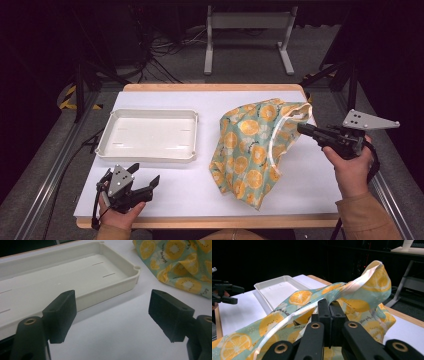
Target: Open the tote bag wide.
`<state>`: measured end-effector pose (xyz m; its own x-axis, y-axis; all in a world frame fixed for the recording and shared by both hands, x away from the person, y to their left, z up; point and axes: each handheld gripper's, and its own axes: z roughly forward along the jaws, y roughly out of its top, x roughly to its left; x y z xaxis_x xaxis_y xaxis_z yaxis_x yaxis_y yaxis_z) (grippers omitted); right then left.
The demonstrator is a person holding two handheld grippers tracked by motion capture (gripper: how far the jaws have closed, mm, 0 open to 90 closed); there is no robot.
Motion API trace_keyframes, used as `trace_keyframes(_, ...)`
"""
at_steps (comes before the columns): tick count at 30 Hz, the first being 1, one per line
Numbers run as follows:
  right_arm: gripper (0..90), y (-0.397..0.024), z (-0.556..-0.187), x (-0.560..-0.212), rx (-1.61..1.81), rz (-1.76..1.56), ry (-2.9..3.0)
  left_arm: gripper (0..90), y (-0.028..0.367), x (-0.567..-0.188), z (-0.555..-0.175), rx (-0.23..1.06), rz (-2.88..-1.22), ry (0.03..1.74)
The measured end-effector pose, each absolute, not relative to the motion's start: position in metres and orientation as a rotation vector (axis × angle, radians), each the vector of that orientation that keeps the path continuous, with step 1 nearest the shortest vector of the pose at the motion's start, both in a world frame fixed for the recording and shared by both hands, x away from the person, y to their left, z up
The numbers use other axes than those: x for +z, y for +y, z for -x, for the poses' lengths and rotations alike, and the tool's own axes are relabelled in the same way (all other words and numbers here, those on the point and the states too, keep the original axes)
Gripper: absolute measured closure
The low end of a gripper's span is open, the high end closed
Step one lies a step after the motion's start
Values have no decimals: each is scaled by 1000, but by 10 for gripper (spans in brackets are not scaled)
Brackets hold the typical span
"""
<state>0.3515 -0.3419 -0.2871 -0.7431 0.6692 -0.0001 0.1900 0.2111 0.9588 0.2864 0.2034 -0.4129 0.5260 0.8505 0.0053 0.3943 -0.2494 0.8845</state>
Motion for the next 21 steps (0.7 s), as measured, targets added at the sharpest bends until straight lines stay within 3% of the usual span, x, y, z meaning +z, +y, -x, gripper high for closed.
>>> trace_keyframes(13, 899, -306, -364, -274, 1558, -710, 2109, 232, 202, -413, -288, 621, -1853, 1026)
trace_keyframes(21, 899, -279, -374, -264, 1568, -653, 2130, 221, 185, -394, -284, 616, -1849, 949)
